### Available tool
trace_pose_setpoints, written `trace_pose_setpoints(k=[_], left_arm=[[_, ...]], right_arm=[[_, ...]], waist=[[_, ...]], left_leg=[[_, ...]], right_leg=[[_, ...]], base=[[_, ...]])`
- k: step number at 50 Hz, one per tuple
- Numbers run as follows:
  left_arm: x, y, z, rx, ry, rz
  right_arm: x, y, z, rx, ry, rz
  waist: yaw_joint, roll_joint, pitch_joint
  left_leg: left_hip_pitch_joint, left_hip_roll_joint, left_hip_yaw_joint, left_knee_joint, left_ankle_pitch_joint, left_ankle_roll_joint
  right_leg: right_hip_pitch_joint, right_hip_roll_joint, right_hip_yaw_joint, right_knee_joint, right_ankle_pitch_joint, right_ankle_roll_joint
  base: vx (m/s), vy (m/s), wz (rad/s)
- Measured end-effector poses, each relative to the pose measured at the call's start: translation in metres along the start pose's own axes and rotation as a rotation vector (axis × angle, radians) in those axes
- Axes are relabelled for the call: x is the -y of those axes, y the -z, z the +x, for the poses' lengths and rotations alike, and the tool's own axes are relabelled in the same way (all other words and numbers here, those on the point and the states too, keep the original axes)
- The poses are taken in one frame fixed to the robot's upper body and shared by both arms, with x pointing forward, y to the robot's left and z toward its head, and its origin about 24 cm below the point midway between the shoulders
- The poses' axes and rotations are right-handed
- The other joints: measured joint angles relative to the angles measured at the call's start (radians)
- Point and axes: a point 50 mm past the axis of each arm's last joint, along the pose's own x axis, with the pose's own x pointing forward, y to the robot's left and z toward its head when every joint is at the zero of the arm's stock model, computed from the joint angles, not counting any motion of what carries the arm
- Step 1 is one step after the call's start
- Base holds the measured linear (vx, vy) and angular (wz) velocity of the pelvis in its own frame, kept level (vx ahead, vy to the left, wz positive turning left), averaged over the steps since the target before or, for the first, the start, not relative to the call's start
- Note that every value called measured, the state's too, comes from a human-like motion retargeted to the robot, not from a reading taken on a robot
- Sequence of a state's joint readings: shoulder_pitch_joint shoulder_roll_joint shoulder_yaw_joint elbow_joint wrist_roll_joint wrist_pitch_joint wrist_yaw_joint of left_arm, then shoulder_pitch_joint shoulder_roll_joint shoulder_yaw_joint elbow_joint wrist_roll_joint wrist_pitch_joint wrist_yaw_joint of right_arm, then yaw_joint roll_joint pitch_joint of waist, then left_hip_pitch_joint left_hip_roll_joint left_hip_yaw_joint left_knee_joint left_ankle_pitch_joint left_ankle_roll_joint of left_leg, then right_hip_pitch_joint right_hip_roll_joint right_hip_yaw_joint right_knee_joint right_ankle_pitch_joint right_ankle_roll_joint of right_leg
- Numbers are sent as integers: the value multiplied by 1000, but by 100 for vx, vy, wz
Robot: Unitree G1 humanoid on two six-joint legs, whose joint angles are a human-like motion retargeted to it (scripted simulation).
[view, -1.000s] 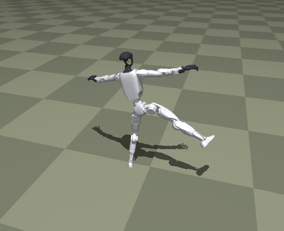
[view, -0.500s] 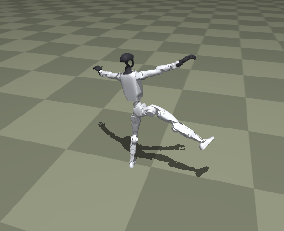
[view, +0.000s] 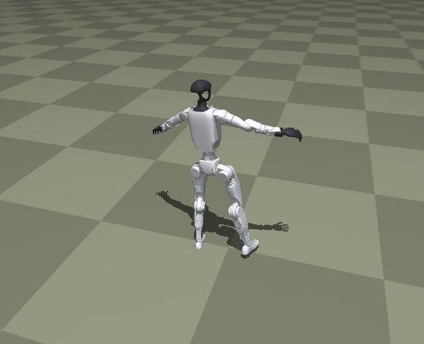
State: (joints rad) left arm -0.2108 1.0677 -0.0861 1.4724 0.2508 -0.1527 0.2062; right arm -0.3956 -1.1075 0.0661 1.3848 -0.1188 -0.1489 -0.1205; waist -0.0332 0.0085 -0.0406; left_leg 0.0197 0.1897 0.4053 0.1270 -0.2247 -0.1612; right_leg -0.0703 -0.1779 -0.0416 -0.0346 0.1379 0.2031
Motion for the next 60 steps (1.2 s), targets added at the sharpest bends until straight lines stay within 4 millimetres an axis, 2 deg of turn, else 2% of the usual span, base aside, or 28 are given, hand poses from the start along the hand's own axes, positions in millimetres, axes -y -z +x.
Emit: trace_pose_setpoints(k=[7, 14, 20, 25, 31, 34, 37, 40, 45, 49, 55, 60], left_arm=[[98, -17, -28, 79, 268, 2], [180, -34, -75, 156, 525, -3], [230, -55, -118, 179, 709, -87], [260, -69, -152, 155, 827, -217], [288, -83, -196, 68, 928, -397], [297, -89, -212, 39, 949, -453], [302, -98, -223, 34, 965, -463], [304, -108, -230, 98, 982, -408], [300, -131, -230, 331, 982, -250], [292, -147, -225, 470, 967, -206], [281, -159, -214, 511, 939, -250], [274, -161, -205, 522, 904, -257]], right_arm=[[-84, 26, -26, -5, -213, 22], [-175, 38, -72, -50, -460, 88], [-245, 43, -129, -145, -666, 168], [-286, 41, -176, -204, -811, 214], [-307, 40, -209, -192, -887, 198], [-312, 39, -220, -163, -892, 199], [-315, 40, -227, -155, -883, 202], [-317, 40, -234, -150, -885, 201], [-322, 35, -240, -125, -920, 182], [-324, 29, -241, -89, -952, 189], [-325, 19, -240, -70, -967, 234], [-326, 9, -237, -56, -958, 268]], waist=[[21, 29, 2], [48, 60, 1], [82, 52, -13], [93, 37, -32], [84, 47, -68], [83, 49, -93], [85, 47, -109], [92, 41, -117], [111, 15, -101], [131, -7, -78], [173, -56, -56], [188, -79, -29]], left_leg=[[-9, -69, -23, 5, 14, -57], [-15, -110, -27, 22, 12, -81], [-17, -131, -23, 39, -3, -56], [-12, -135, -25, 46, -9, -40], [-8, -128, -43, 33, -5, -21], [-15, -120, -56, 27, -1, -8], [-24, -118, -77, 21, 8, -6], [-35, -115, -103, 20, 17, -9], [-31, -120, -149, 10, 33, -6], [-41, -111, -141, 49, 17, 12], [-47, -128, -78, 67, -27, 25], [-38, -138, -87, 38, -8, 29]], right_leg=[[39, 51, 5, 17, -81, -34], [65, 29, -44, 21, -178, -37], [74, 3, -82, 29, -275, -35], [86, -3, -98, 32, -325, -47], [107, 6, -126, 17, -346, -44], [68, 6, -152, 95, -378, -8], [60, 7, -175, 115, -391, -4], [60, 9, -200, 125, -398, -7], [85, 6, -242, 129, -412, -12], [106, 8, -266, 125, -415, -12], [108, -2, -280, 127, -417, -9], [110, 15, -286, 135, -424, -9]], base=[[4, -2, 19], [5, -9, 6], [5, -17, 0], [7, -19, 8], [7, -17, 20], [6, -15, 27], [3, -14, 41], [1, -12, 48], [-1, -9, 44], [-3, -7, 31], [-1, -1, 7], [0, 0, 0]])
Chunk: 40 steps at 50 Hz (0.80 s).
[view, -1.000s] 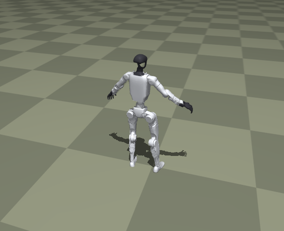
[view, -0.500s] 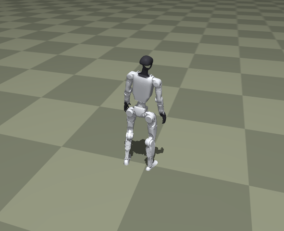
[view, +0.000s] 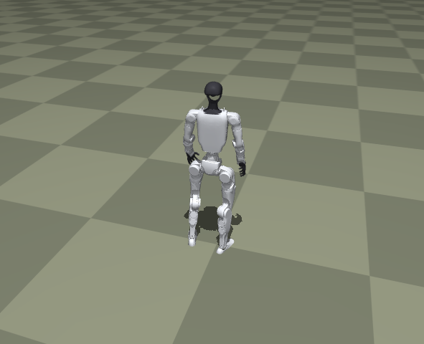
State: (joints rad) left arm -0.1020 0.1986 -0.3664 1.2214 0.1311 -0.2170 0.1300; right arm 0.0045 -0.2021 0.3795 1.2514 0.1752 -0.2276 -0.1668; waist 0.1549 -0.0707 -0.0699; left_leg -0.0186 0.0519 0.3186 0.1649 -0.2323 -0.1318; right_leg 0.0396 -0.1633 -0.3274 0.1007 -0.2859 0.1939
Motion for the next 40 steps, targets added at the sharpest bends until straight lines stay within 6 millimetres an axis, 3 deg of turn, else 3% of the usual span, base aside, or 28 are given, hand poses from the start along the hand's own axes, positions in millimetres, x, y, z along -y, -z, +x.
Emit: trace_pose_setpoints(k=[10, 16, 19, 28, 30, 32, 35, 40], left_arm=[[-15, 5, 0, -13, -3, -19], [-21, 11, 1, -64, -32, 11], [-17, 8, 3, -88, -54, -10], [-15, -14, 8, -31, -89, -100], [-18, -10, 7, -20, -69, -80], [-23, -10, 7, -24, -76, -97], [-34, -2, 5, -36, -68, -53], [-70, 29, -7, -117, -84, 106]], right_arm=[[-5, -44, 10, 110, 49, 52], [0, -69, 12, 203, 109, 55], [11, -73, 14, 205, 161, 64], [26, -81, 19, 175, 179, -5], [26, -84, 19, 191, 143, -30], [43, -91, 21, 192, 156, -57], [72, -102, 20, 225, 174, -92], [144, -111, 6, 260, 306, -171]], waist=[[-43, -26, 89], [-68, 6, 128], [-87, 35, 138], [-110, 66, 159], [-117, 64, 136], [-118, 83, 148], [-122, 111, 152], [-112, 150, 119]], left_leg=[[43, 57, -7, -29, 3, 14], [55, 99, -11, -29, 11, -2], [52, 100, -37, -46, 39, -33], [45, 78, -43, -58, 38, -37], [23, 83, -25, -35, 19, -24], [41, 74, -19, -65, 43, -45], [50, 79, 2, -68, 56, -50], [31, 67, -11, -71, 117, -52]], right_leg=[[-44, 46, 55, 132, 15, -40], [-96, 52, 109, 222, -24, -86], [-53, 45, 132, 101, -22, -137], [-43, 2, 221, 9, 7, -99], [-96, -11, 199, 86, -3, -61], [-50, -9, 208, -13, 33, -88], [-45, -7, 215, -26, 36, -80], [-63, -15, 234, -38, 33, -73]], base=[[0, 0, 0], [0, 0, 0], [-4, -3, 29], [1, -10, 6], [5, -18, -23], [0, -19, -27], [4, -22, -28], [6, -24, -9]])
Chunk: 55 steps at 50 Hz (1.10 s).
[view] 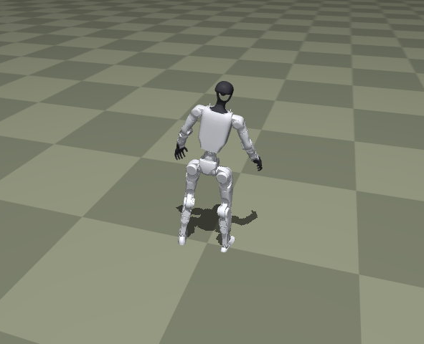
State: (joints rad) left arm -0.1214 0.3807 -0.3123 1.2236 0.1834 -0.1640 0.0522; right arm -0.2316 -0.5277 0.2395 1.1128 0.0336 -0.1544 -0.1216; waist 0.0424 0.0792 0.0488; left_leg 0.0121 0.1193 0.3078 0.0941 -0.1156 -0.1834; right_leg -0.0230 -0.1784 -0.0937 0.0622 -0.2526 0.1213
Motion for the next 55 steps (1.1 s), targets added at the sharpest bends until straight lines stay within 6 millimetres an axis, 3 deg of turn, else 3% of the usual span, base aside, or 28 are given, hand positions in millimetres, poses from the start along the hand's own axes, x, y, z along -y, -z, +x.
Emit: trace_pose_setpoints(k=[6, 10, 13, 17, 22, 26, 33, 37, 42, 49, 55], left_arm=[[-73, 42, -16, -127, -155, 170], [-138, 58, -37, -193, -353, 188], [-179, 68, -58, -235, -480, 178], [-229, 74, -89, -273, -641, 159], [-276, 80, -130, -324, -785, 169], [-299, 86, -158, -375, -842, 181], [-327, 89, -198, -412, -960, 147], [-335, 85, -208, -397, -1010, 124], [-335, 79, -202, -378, -988, 138], [-336, 62, -188, -340, -960, 190], [-338, 49, -181, -271, -1011, 189]], right_arm=[[119, 20, -17, -50, 275, -149], [198, 32, -47, -138, 505, -176], [249, 37, -78, -194, 669, -175], [299, 42, -120, -264, 838, -164], [341, 41, -166, -334, 960, -185], [366, 32, -197, -374, 1019, -235], [399, 12, -247, -408, 1156, -254], [413, -4, -270, -385, 1248, -254], [423, -22, -288, -349, 1320, -280], [420, -16, -286, -366, 1339, -301], [396, 11, -246, -327, 1295, -302]], waist=[[11, 25, -50], [-10, 3, -53], [-25, -8, -80], [-34, -43, -91], [-36, -128, -96], [-45, -204, -123], [-53, -290, -171], [-45, -309, -196], [-20, -303, -217], [25, -277, -208], [58, -233, -199]], left_leg=[[-60, -16, -142, 13, 57, 6], [-64, 27, -87, -19, 46, 19], [-90, 99, 7, -46, 104, -4], [-119, 195, 20, -63, 220, -48], [-154, 299, 7, -59, 277, -78], [-196, 363, 63, -68, 290, -78], [-262, 494, 118, -90, 335, -78], [-295, 560, 144, -87, 331, -78], [-332, 587, 169, -88, 314, -78], [-338, 556, 175, -81, 305, -78], [-329, 530, 180, -76, 303, -78]], right_leg=[[-7, -39, -35, -21, 6, 6], [22, -93, -95, -36, 2, 29], [14, -125, -128, -32, 8, 45], [22, -173, -155, -19, 3, 59], [39, -274, -177, -14, 0, 97], [26, -377, -188, -18, 27, 137], [5, -480, -195, -23, 84, 140], [1, -514, -201, -30, 107, 140], [-13, -542, -198, -32, 121, 140], [7, -536, -207, -27, 108, 140], [19, -451, -220, -35, 90, 140]], base=[[4, -22, 38], [6, -19, 73], [4, -17, 68], [6, -17, 42], [6, -12, 24], [2, -6, 31], [0, -6, 23], [0, -1, 6], [0, 0, 0], [0, -1, -1], [-3, -7, -7]])
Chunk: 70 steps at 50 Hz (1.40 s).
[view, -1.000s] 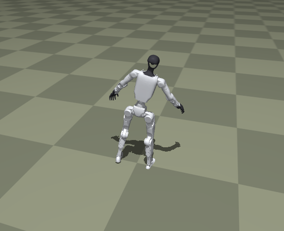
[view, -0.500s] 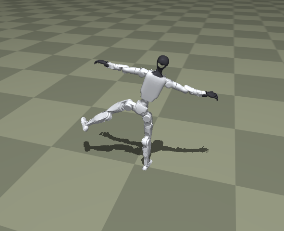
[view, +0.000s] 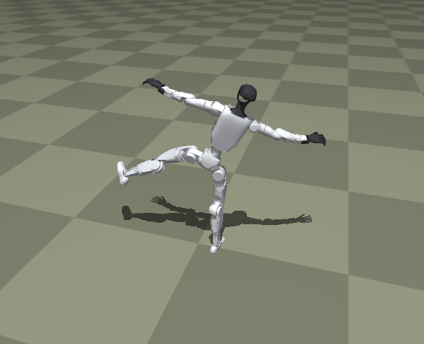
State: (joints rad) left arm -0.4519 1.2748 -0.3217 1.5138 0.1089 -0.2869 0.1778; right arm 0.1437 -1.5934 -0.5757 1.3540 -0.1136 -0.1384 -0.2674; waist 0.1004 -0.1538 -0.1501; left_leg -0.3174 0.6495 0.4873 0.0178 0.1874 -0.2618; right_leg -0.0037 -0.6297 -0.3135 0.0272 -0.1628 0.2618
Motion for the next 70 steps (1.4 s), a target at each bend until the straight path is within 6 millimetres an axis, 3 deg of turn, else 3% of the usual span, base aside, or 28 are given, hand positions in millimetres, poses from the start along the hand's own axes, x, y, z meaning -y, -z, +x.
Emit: trace_pose_setpoints(k=[3, 5, 8, 13, 18, 22, 27, 33, 38, 45, 50, 58, 65, 70], left_arm=[[16, -6, -2, 35, -21, -75], [34, -12, -6, 64, -25, -161], [88, -22, -25, 106, 73, -291], [195, -37, -87, 120, 429, -358], [282, -48, -171, 92, 863, -253], [325, -55, -240, 36, 1121, -246], [346, -62, -301, -11, 1239, -338], [349, -67, -330, -76, 1249, -510], [350, -70, -339, -155, 1270, -623], [352, -76, -349, -163, 1318, -650], [354, -81, -352, -130, 1344, -605], [352, -97, -338, 1, 1272, -490], [345, -117, -313, 92, 1133, -499], [339, -127, -297, 150, 1089, -504]], right_arm=[[-44, -2, -17, 72, -56, 53], [-75, -4, -35, 125, -123, 110], [-118, -14, -71, 235, -271, 175], [-190, -31, -150, 337, -602, 247], [-259, -40, -249, 232, -925, 336], [-287, -41, -327, 107, -1061, 410], [-279, -39, -393, 140, -1103, 482], [-258, -37, -413, 272, -1142, 525], [-260, -30, -419, 259, -1240, 503], [-264, -26, -434, 185, -1326, 534], [-265, -26, -436, 106, -1306, 589], [-269, -22, -423, -8, -1220, 631], [-275, -23, -413, -7, -1145, 599], [-279, -29, -410, 14, -1141, 582]], waist=[[10, 44, 17], [12, 81, 62], [-3, 159, 113], [-70, 255, 167], [-103, 307, 198], [-105, 334, 219], [-94, 361, 231], [-102, 372, 237], [-96, 370, 232], [-70, 391, 215], [-82, 403, 209], [-90, 400, 196], [-75, 364, 177], [-68, 331, 172]], left_leg=[[19, -9, 4, 7, -3, 0], [58, -18, 6, 24, -18, 0], [99, -54, 7, 46, -30, 5], [118, -197, -4, 49, -19, 34], [160, -318, -11, 25, -28, 72], [205, -416, -75, 17, -23, 83], [246, -518, -187, 8, -25, 91], [274, -593, -236, 5, -56, 94], [291, -648, -268, 13, -71, 120], [296, -698, -348, 26, -77, 138], [310, -705, -319, 35, -78, 142], [334, -701, -223, 46, -183, 147], [333, -682, -115, 46, -227, 171], [325, -665, -134, 47, -271, 173]], right_leg=[[9, 57, 11, 16, -8, 0], [42, 90, 29, 47, -22, 0], [63, 128, 103, 109, -38, 0], [85, 147, 170, 129, -106, 0], [74, 180, 188, 97, -174, -45], [41, 210, 260, 102, -182, -78], [-13, 256, 344, 135, -166, -70], [1, 301, 401, 45, -129, -71], [4, 328, 443, 7, -99, -76], [-43, 389, 484, 59, -94, -64], [-41, 424, 472, 68, -104, -72], [-26, 463, 406, 82, -125, -56], [-31, 485, 348, 102, -121, -24], [-36, 501, 314, 114, -123, -5]], base=[[-1, -8, -18], [3, -8, -30], [1, -2, -9], [-9, 6, 10], [-9, 3, -38], [-4, 1, -78], [2, 2, -84], [4, -1, -64], [4, 1, -52], [2, 2, -32], [1, 1, 9], [2, 3, 39], [1, 2, 44], [1, 4, 35]])
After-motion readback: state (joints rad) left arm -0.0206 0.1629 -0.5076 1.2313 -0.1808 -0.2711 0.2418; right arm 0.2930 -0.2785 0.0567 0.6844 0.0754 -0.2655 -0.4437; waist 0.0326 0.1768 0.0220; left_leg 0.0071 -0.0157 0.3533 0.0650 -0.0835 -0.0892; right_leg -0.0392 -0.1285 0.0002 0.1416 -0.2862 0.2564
